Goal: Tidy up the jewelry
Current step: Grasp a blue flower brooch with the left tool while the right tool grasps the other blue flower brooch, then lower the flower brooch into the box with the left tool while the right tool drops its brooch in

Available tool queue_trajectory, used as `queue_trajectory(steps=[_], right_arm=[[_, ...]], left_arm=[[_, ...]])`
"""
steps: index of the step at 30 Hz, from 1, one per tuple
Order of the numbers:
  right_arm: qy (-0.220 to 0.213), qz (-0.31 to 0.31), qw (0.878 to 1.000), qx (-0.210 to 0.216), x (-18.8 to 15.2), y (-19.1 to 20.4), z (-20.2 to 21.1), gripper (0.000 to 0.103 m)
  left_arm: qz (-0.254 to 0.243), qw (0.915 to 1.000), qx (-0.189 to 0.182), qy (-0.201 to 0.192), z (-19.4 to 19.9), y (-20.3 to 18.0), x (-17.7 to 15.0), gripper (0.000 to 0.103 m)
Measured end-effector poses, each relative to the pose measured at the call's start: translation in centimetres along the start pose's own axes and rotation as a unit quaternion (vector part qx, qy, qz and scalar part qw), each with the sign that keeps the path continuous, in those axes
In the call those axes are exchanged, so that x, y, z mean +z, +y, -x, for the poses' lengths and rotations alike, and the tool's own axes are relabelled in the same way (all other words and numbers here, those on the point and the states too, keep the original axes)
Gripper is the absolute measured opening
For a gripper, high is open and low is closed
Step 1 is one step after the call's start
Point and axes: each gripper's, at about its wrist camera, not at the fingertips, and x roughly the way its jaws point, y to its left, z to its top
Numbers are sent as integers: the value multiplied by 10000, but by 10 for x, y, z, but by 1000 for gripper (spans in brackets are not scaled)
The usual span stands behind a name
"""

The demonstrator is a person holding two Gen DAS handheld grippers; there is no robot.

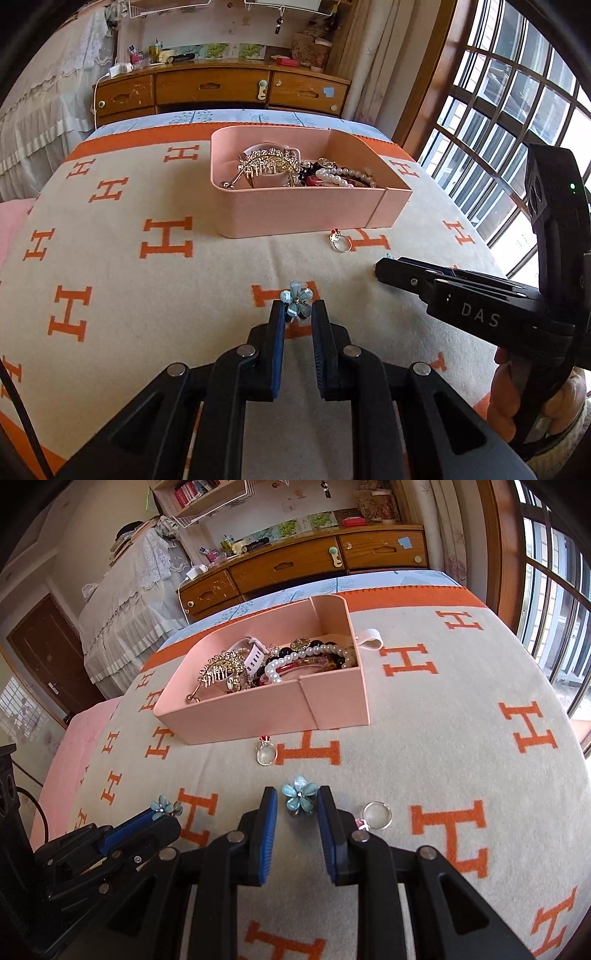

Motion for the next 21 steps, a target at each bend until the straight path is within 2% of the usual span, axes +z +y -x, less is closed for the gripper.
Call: queue_trajectory(steps=[3, 7, 11, 17, 21], right_arm=[[-26, 203, 9996, -197, -2, 6, 0, 18], [25, 123, 9999, 82, -2, 6, 5, 16], [-180, 125, 9993, 306, 5, 10, 24, 16], [-582, 139, 9959, 677, 37, 15, 61, 16], [-819, 181, 9938, 733, 68, 20, 78, 16]], left_arm=[[16, 10000, -18, -24, 1, 1, 2, 12], [-20, 10000, -2, -79, 6, 1, 8, 12], [-24, 9998, -37, -187, 20, 2, 24, 12], [-68, 9994, -137, -324, 44, 9, 74, 12], [-69, 9997, -182, -178, 44, 15, 113, 12]])
